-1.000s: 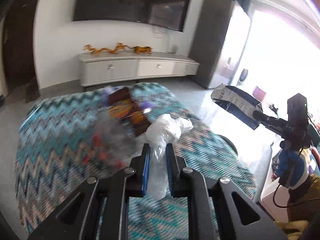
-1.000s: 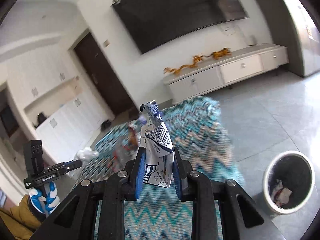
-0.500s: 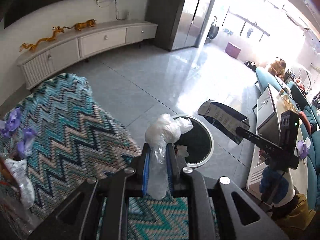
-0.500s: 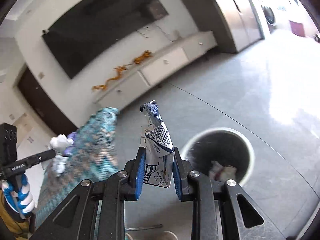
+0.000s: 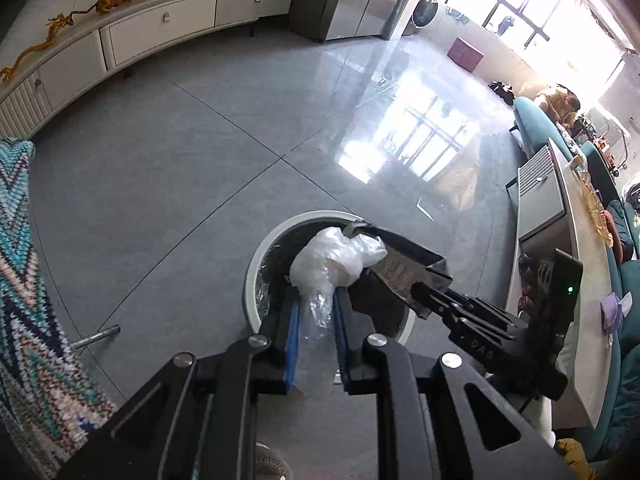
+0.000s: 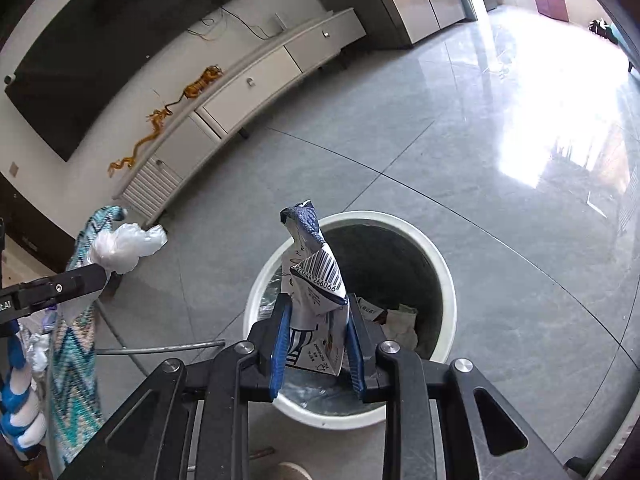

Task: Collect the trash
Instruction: 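Carry both items over the trash bin and open both tools, then move both open tools back over the blanket toward the remaining trash, then grasp the clear red-string bag with the left tool while the right tool grasps the brown snack bag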

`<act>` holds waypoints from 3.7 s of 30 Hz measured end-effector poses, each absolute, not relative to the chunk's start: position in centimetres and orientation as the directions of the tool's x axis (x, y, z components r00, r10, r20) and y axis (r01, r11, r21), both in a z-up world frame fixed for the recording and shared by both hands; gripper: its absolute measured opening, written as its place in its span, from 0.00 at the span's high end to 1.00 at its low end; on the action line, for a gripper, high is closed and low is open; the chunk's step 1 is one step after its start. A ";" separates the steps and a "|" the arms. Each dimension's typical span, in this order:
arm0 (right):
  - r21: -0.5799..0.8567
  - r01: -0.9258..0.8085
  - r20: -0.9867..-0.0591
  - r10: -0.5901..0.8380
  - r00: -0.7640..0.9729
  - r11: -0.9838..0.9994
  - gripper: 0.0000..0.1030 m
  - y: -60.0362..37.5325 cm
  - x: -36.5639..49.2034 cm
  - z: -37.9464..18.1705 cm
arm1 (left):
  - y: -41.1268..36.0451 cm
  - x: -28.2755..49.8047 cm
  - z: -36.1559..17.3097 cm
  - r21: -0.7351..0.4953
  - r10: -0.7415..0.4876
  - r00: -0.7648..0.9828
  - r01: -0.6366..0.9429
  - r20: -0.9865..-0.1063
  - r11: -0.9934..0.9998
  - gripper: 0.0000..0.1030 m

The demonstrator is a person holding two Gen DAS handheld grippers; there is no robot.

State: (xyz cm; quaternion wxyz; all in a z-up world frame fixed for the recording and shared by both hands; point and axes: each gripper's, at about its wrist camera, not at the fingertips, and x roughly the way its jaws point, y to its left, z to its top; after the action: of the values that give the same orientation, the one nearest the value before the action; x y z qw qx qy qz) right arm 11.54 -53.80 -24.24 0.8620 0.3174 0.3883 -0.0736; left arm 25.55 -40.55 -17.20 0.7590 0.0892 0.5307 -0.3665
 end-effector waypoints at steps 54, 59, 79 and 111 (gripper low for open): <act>0.366 -0.023 -0.418 0.187 0.889 0.930 0.42 -32.5 6.7 0.8 | 6.9 14.8 -3.0 -0.238 -0.333 0.726 0.236 -0.602 0.942 0.40; 0.347 -0.074 -0.425 0.227 0.876 0.935 0.41 -29.7 7.4 1.3 | 12.4 13.9 -3.2 -0.257 -0.266 0.769 0.137 -0.581 0.957 0.37; 0.278 -0.283 -0.538 0.393 0.746 0.918 0.41 -18.3 14.2 -0.9 | 11.7 19.3 -11.4 -0.341 -0.348 0.594 0.129 -0.725 0.931 0.37; 0.154 -0.517 -0.699 0.463 0.545 0.842 0.90 -2.0 26.2 -8.3 | 14.6 19.1 -15.3 -0.358 -0.328 0.595 0.072 -0.734 0.931 0.82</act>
State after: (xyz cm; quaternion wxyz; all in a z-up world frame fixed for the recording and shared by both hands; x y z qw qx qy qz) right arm 26.16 -1.95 -8.27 0.8783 -0.0353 0.3868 0.2789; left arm 19.15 14.58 -15.25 0.8808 -0.1470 0.4355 -0.1136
